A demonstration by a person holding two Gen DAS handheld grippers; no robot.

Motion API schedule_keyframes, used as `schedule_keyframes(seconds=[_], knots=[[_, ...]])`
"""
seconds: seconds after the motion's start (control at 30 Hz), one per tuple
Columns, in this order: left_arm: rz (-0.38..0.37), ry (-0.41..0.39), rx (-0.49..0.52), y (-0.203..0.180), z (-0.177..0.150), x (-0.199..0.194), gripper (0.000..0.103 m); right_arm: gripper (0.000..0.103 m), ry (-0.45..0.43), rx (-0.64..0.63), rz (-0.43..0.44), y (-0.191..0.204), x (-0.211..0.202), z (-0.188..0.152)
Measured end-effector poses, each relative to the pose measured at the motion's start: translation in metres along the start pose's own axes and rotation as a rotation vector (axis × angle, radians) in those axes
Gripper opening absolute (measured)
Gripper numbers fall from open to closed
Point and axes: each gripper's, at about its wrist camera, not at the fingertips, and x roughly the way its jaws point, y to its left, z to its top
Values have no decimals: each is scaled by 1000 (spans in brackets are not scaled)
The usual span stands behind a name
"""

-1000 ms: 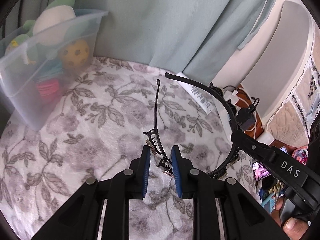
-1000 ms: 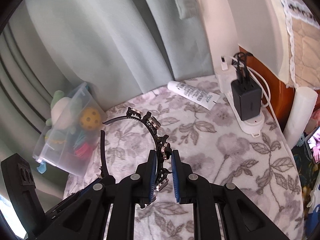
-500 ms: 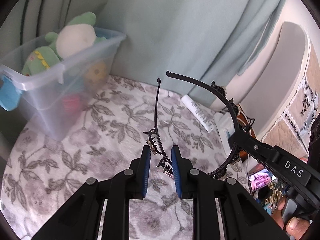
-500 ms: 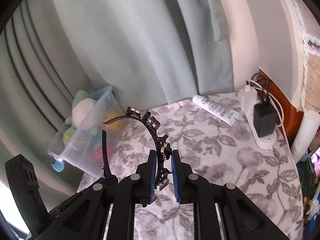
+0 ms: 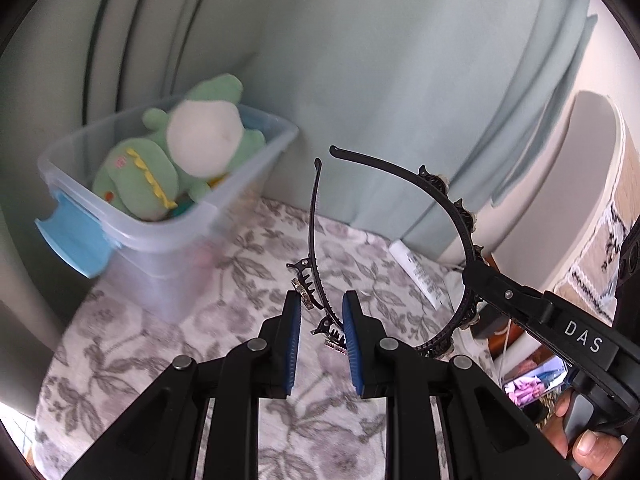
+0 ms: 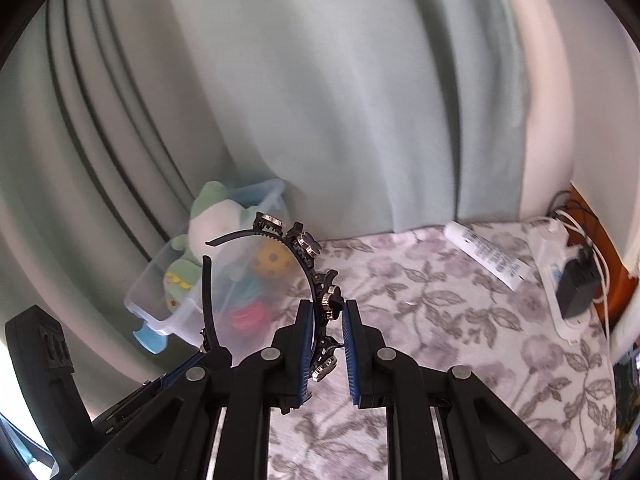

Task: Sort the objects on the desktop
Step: 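Carry the headband with the left tool over the clear bin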

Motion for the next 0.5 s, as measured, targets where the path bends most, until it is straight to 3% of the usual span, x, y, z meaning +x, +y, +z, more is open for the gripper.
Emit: schedule_keyframes(seconds=[0.5], knots=[[82, -106, -34, 63, 44, -48, 21, 16, -4, -103, 107, 72, 34, 28]])
